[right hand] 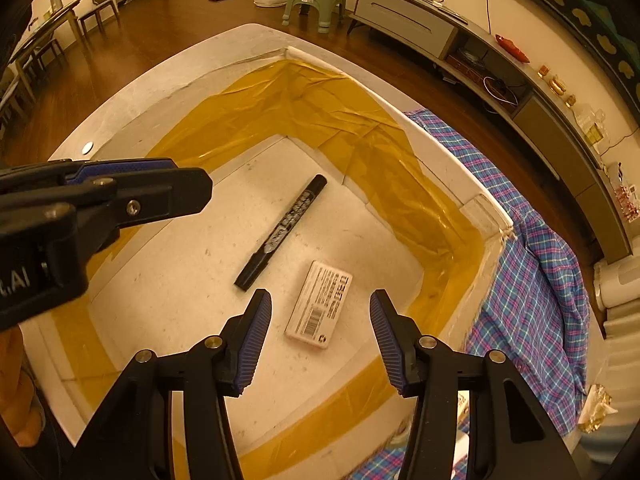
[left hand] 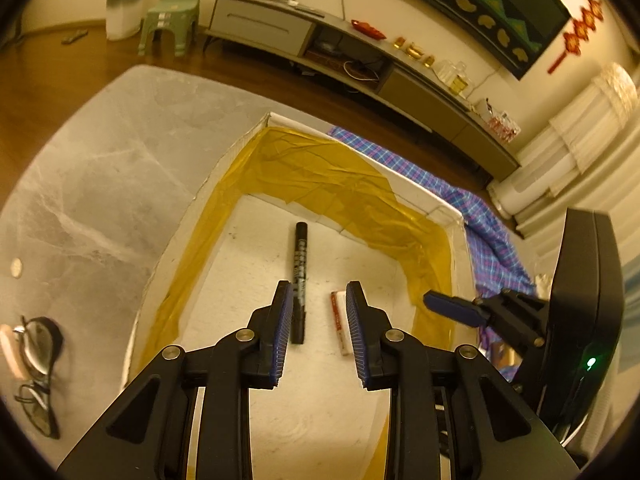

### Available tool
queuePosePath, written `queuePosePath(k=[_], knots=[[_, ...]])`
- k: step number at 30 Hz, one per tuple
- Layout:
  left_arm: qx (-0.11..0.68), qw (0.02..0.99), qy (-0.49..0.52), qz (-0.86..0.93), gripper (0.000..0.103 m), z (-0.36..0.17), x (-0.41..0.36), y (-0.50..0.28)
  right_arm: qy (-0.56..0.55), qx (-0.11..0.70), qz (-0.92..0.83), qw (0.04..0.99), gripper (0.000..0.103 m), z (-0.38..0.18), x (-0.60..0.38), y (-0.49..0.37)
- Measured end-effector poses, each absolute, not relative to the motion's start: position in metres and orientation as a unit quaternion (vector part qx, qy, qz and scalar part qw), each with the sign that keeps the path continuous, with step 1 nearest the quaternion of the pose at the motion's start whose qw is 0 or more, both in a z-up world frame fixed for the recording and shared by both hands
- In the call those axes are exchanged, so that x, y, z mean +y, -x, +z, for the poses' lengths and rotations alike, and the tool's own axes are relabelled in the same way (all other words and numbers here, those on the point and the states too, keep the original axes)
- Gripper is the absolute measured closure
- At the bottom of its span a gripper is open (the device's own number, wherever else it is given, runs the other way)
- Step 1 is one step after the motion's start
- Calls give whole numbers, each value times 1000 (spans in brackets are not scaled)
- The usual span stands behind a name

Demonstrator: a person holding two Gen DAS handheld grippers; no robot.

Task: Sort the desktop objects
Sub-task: 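Withdraw both grippers from the bin back over the cloth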

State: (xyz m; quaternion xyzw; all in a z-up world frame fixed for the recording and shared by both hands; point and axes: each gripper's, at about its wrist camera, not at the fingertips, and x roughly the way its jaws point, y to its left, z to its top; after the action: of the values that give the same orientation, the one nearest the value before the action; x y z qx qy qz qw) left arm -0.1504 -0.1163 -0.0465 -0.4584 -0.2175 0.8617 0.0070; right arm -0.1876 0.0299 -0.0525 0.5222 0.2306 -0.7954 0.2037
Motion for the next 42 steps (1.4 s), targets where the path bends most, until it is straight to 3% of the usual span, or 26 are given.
queuePosePath(k=[22,42], knots=[[-108,18,364,925,74,18,-77,61,-443,241,-838,209,40,12,60,77],[-75,52,329,940,74,39,-33,11,-320,178,-900,238,37,50,119,-16]])
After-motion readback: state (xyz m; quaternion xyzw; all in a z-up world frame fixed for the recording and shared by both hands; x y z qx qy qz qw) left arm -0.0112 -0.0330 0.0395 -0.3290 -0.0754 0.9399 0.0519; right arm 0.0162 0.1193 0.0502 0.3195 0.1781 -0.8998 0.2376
